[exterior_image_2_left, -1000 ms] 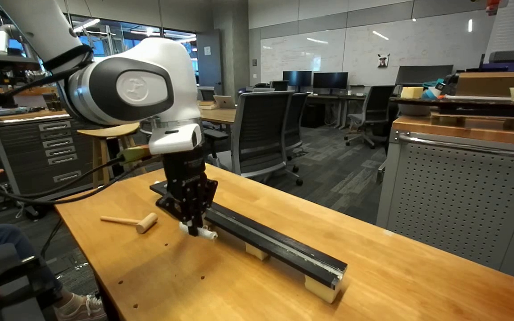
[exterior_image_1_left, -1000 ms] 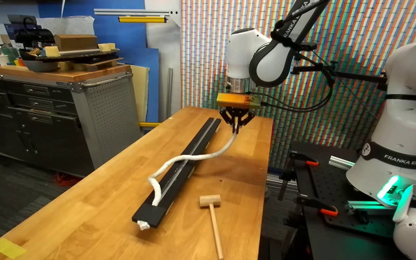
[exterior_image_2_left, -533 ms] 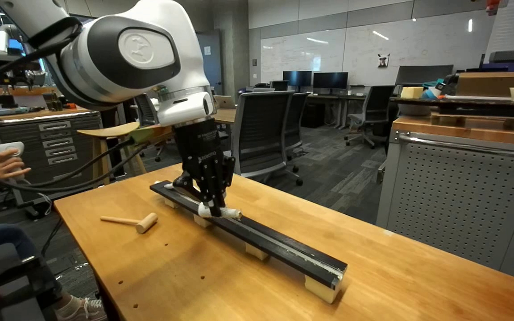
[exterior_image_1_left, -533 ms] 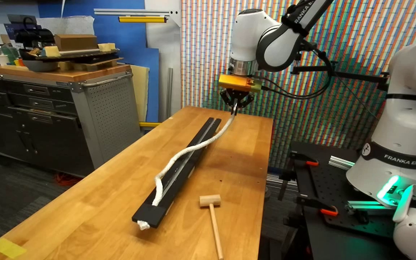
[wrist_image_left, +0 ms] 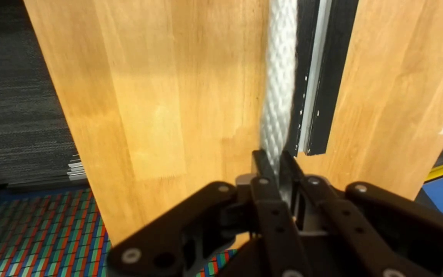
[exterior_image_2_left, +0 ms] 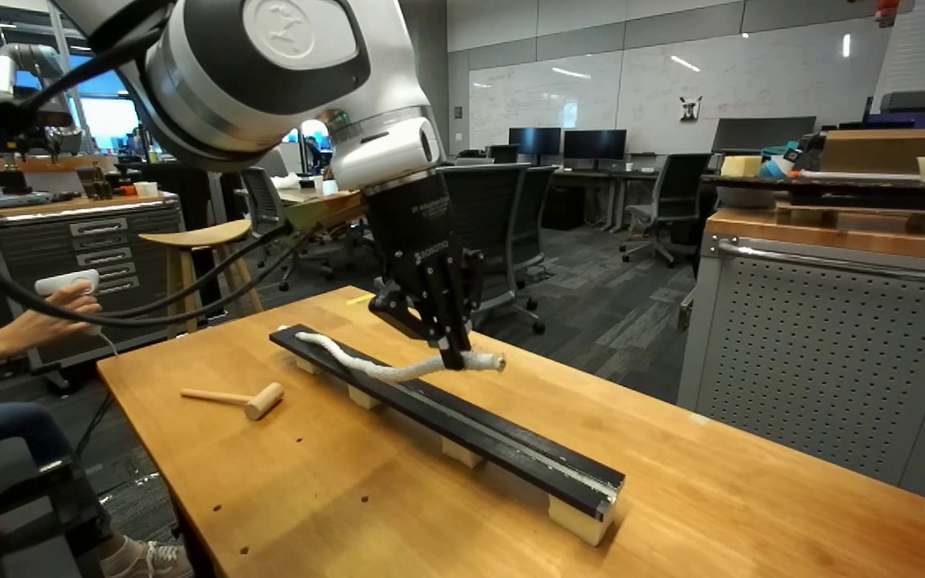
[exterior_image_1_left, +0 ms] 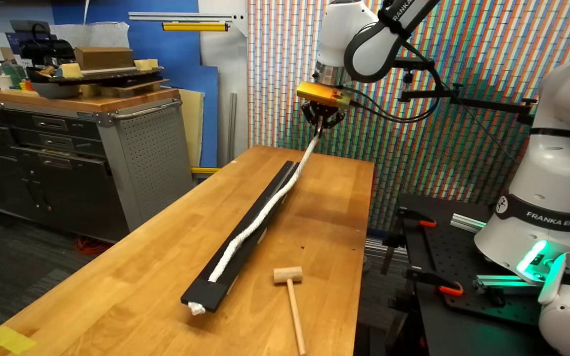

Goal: Place the white rope across the black thing

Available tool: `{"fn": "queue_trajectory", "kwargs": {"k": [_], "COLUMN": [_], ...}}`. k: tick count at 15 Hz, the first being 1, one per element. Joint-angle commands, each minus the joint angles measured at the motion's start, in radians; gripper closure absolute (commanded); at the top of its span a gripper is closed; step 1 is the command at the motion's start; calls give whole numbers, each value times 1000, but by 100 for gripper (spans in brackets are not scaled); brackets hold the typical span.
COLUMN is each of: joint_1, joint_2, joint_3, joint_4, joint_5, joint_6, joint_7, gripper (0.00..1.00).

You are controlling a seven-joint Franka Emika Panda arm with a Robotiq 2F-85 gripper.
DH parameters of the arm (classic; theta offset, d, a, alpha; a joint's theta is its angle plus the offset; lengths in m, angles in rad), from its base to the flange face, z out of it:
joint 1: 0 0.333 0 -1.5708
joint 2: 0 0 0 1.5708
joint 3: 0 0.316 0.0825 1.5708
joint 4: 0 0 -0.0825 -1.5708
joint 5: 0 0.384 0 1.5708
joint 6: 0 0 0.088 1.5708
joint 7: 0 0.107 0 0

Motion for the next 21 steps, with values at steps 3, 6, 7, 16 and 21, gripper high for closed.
{"fn": "queue_trajectory", "kwargs": {"k": [3,6,7,16,21], "joint_1": [-49,-50,-50,-52,-58], "joint_2": [80,137,157,353,466], "joint_3": [10,16,20,31,25], "joint_4": [113,157,174,344,434], "joint_5": [46,141,181,439,502], "joint_6": [-19,-16,-19,-72,-112], "joint_7": [-61,-144,-181,-428,-479], "gripper": [97,97,97,97,97]}}
